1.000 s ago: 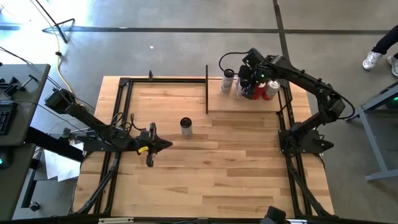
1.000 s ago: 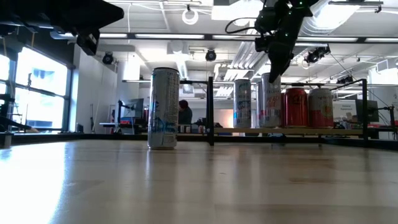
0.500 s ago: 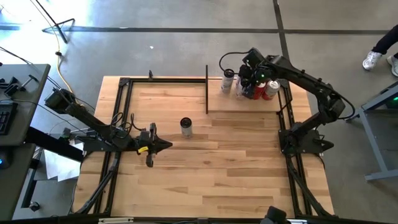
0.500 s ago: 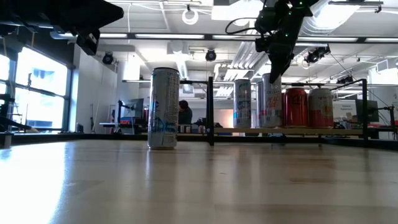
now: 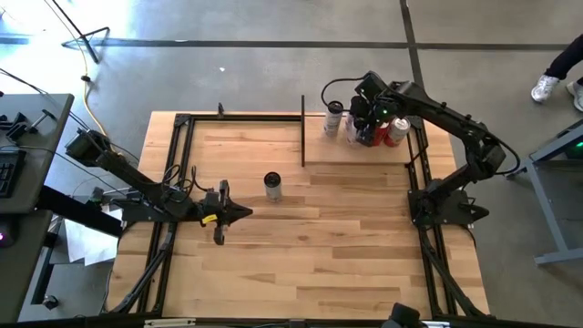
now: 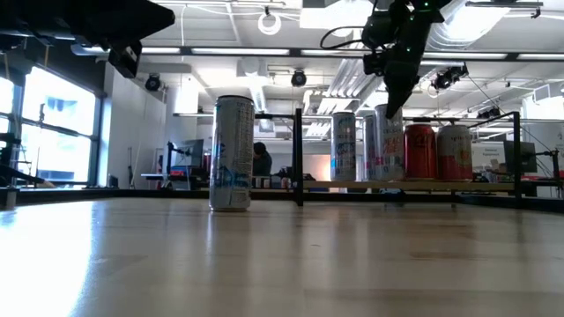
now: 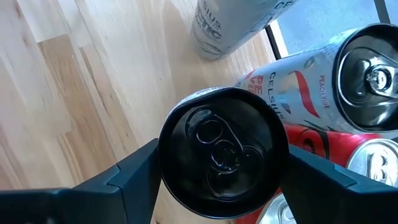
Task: Place canned beverage on shelf
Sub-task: Put the peach vibe soda can on the shelf aligned with the other peach vibe soda can, then put the arctic vibe soda can on the shelf aligned with the other arctic soda can
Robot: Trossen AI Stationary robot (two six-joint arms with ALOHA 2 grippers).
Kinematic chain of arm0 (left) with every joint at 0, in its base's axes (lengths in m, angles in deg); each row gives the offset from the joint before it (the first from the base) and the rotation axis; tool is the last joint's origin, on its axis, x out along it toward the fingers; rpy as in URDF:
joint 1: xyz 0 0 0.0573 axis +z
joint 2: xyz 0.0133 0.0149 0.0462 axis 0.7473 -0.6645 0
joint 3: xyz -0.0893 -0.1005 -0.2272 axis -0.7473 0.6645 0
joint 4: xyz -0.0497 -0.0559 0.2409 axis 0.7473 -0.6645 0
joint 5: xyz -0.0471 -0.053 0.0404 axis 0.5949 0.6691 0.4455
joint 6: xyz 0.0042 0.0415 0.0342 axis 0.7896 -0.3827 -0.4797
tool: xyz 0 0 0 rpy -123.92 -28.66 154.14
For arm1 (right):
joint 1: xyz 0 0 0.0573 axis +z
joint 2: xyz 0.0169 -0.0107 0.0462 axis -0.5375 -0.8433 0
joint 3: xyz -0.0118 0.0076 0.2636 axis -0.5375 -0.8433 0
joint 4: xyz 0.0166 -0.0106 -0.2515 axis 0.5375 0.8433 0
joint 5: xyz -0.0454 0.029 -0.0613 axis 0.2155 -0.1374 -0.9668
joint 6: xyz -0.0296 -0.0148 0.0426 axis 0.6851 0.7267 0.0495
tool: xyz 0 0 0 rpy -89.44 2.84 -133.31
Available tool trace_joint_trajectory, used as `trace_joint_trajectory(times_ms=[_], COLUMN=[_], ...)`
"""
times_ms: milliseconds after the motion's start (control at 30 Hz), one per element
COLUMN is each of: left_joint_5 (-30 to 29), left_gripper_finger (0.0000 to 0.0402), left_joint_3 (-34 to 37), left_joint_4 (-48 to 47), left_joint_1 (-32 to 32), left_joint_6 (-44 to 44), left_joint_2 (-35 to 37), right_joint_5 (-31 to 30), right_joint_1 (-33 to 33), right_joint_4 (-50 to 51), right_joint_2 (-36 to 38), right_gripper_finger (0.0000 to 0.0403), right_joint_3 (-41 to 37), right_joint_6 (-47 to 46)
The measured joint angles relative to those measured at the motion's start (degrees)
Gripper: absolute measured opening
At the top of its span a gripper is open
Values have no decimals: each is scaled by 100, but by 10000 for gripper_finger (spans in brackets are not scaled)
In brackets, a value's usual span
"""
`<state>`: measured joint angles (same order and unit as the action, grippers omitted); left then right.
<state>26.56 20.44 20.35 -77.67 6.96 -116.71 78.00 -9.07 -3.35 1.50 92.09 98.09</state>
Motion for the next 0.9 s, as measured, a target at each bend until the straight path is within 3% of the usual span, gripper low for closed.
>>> trace_joint_trajectory(times_ms=[167,300,900], left_joint_5=[48,48,137], left_gripper_finger=[3,3,3], left_joint_3=[0,0,0], left_joint_4=[18,33,31], left_joint_1=[-1,-1,1], left_joint_6=[0,0,4], left_joint_2=[0,0,0], right_joint_5=[-31,-426,-404], right_joint_1=[0,5,219], right_joint_4=[20,-107,-93], right_joint_2=[1,2,186], right_gripper_finger=[301,327,330], right_joint_3=[7,9,183], right_joint_6=[40,-321,-150])
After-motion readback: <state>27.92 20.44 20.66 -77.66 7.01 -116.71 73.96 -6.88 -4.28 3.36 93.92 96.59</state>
